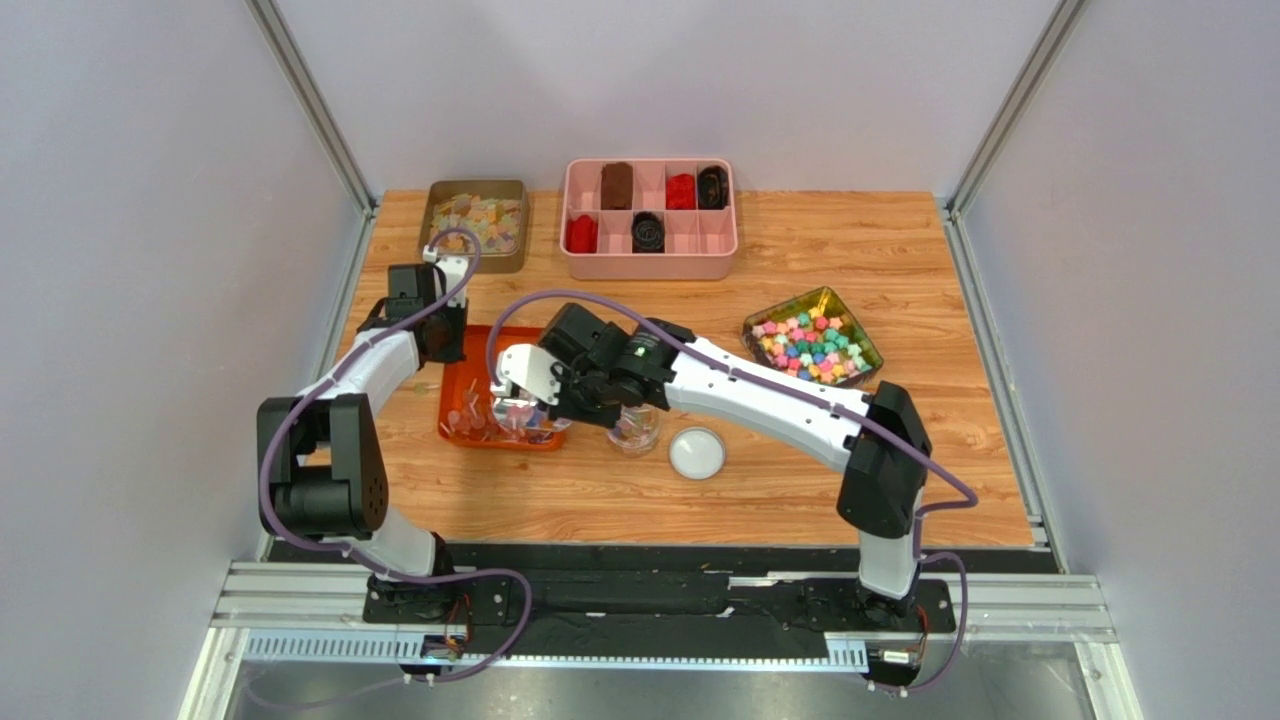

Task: Pack the candies
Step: Place the fake candies in the packing bottle, then place the storage box at the center of the board.

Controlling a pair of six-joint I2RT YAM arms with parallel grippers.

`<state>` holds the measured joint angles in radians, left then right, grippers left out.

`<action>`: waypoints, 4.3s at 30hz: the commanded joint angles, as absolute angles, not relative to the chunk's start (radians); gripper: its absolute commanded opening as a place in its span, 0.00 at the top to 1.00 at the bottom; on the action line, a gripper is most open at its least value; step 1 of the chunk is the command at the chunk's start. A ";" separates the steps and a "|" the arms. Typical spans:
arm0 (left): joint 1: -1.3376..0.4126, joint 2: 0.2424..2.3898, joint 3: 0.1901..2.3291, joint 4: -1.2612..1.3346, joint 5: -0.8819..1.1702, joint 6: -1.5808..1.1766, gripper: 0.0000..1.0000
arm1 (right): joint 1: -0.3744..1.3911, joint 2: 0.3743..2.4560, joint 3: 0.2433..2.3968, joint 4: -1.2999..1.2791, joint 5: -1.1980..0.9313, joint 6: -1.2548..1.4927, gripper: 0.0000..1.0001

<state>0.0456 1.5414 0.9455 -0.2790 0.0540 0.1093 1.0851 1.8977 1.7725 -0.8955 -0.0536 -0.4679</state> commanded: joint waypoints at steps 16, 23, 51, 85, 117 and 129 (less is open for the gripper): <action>0.071 1.686 1.127 -0.368 0.061 0.178 1.00 | 0.954 1.549 1.483 -1.066 -0.002 -0.664 1.00; 0.103 1.723 1.172 -0.432 0.061 0.267 1.00 | 0.919 1.528 1.427 -1.080 0.029 -0.703 1.00; 0.179 1.790 1.194 -0.518 0.094 0.360 1.00 | 0.905 1.649 1.448 -1.134 0.201 -0.787 1.00; 0.207 1.707 1.137 -0.569 0.120 0.387 0.62 | 0.956 1.710 1.520 -1.229 0.348 -0.828 1.00; 0.207 1.617 1.149 -0.629 0.230 0.313 0.48 | 1.020 1.902 1.934 -1.167 0.304 -0.819 1.00; 0.233 1.513 1.203 -0.643 0.227 0.296 0.24 | 1.106 2.160 2.198 -1.025 0.236 -0.749 1.00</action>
<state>0.2073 1.5784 1.1561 -0.6373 0.2165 0.3149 1.0798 2.1284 2.1334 -1.1172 0.2554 -0.7883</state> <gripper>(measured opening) 0.756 0.068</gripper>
